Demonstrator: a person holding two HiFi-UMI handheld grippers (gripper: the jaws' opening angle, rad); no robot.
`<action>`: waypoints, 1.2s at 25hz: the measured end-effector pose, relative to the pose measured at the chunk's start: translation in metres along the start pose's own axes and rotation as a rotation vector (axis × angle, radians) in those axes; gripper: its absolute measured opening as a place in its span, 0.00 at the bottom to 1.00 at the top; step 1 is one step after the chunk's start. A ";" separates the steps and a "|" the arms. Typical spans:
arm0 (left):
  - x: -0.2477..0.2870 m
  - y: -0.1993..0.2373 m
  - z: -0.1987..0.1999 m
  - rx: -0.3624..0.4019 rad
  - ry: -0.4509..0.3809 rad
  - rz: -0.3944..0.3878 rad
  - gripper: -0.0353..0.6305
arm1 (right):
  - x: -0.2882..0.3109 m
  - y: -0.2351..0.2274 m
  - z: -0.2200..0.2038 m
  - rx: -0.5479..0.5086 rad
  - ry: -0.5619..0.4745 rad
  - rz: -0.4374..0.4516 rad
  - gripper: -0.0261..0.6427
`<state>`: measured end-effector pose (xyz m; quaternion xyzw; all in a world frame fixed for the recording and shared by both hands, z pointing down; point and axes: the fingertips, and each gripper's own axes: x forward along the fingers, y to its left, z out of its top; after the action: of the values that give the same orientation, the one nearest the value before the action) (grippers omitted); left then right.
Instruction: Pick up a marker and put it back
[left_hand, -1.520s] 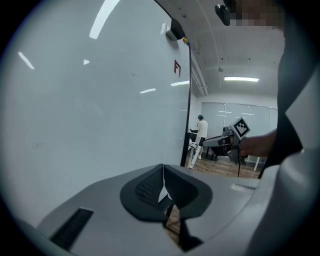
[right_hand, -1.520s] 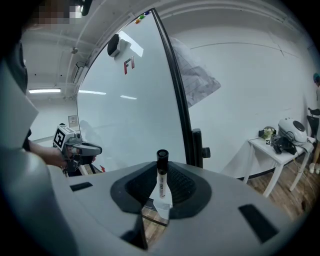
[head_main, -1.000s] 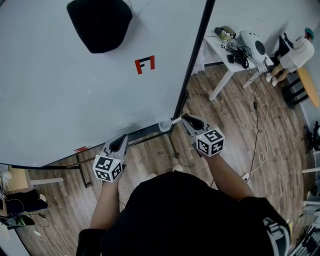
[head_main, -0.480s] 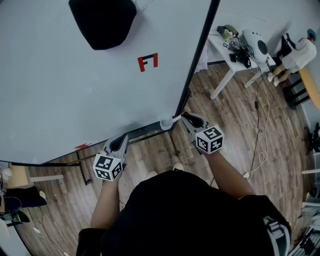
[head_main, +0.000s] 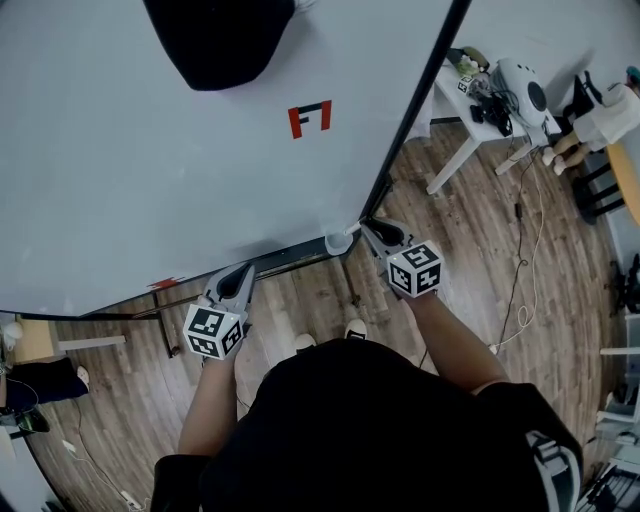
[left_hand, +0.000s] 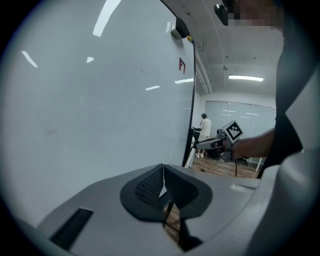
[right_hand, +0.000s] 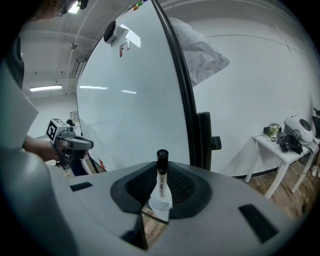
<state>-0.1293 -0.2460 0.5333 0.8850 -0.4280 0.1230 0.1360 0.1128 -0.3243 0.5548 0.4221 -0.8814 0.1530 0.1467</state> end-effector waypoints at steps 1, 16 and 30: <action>0.000 0.001 -0.001 -0.003 0.002 0.003 0.07 | 0.003 0.000 -0.002 0.001 0.005 0.003 0.13; 0.004 0.008 -0.013 -0.036 0.030 0.035 0.07 | 0.050 -0.009 -0.060 0.011 0.113 0.037 0.13; 0.010 0.006 -0.018 -0.045 0.044 0.035 0.07 | 0.075 -0.013 -0.100 0.018 0.164 0.046 0.13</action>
<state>-0.1299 -0.2509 0.5540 0.8711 -0.4430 0.1354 0.1629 0.0909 -0.3455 0.6769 0.3890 -0.8746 0.1982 0.2111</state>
